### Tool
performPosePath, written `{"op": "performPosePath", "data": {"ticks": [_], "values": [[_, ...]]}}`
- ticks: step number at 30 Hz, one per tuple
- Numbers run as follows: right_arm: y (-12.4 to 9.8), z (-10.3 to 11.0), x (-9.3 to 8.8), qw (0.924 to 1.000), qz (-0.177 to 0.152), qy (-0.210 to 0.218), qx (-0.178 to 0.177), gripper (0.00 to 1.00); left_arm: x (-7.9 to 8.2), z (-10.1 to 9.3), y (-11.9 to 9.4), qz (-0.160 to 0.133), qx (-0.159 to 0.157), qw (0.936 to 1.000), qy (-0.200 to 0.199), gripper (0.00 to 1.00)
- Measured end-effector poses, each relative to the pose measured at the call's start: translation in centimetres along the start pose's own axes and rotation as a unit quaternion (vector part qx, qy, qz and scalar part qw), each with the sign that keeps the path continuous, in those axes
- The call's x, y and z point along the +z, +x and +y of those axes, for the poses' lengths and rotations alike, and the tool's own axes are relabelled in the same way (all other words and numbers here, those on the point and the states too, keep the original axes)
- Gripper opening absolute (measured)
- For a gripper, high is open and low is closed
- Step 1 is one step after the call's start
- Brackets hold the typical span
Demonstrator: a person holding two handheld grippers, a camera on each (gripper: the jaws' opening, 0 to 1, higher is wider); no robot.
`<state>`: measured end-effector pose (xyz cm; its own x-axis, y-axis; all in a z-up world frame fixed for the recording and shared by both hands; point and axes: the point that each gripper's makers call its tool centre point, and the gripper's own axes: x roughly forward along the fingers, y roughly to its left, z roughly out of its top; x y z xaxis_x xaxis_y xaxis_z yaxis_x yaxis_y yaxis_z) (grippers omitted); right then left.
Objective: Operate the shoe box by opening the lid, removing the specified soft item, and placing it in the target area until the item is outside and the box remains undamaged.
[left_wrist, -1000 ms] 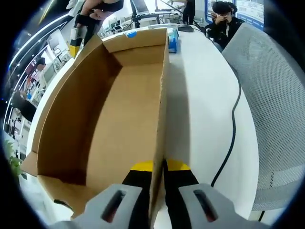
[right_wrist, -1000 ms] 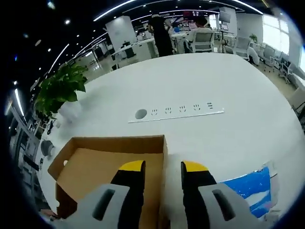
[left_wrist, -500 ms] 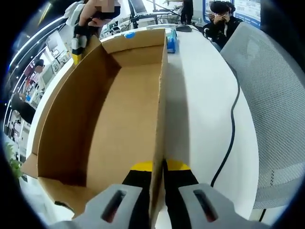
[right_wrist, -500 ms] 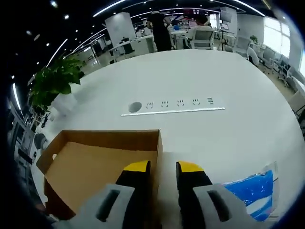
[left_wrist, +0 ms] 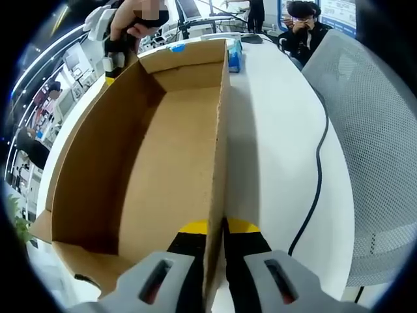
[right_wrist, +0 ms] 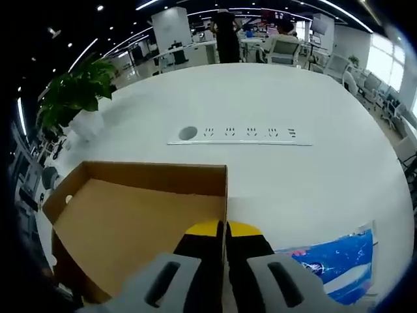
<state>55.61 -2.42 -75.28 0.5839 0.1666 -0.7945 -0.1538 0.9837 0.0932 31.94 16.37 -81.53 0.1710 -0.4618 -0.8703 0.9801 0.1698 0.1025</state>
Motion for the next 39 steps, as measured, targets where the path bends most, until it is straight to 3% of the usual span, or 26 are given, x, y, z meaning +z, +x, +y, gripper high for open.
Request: {"op": "performPosePath", "data": {"ticks": [2, 11, 14, 29, 39], "values": [[-0.2, 0.0, 0.1, 1.0, -0.003, -0.002, 0.0, 0.0, 0.0, 0.1, 0.0, 0.004, -0.008, 0.9999, -0.013, 0.04], [-1.7, 0.3, 1.0, 0.9996, -0.025, 0.003, -0.01, 0.0, 0.0, -0.1, 0.0, -0.003, 0.004, 1.0, 0.006, 0.04], [-2.1, 0.4, 1.6, 0.9991, -0.035, -0.02, -0.009, 0.0, 0.0, -0.1, 0.0, -0.003, 0.002, 1.0, 0.008, 0.04], [-1.2, -0.9, 3.0, 0.9983, -0.053, -0.021, -0.013, 0.0, -0.1, 0.0, 0.0, -0.005, 0.001, 0.9999, 0.012, 0.04], [-3.3, -0.1, 3.2, 0.9969, -0.072, -0.032, -0.006, 0.0, -0.1, 0.0, 0.0, -0.005, 0.0, 0.9999, 0.011, 0.04]]}}
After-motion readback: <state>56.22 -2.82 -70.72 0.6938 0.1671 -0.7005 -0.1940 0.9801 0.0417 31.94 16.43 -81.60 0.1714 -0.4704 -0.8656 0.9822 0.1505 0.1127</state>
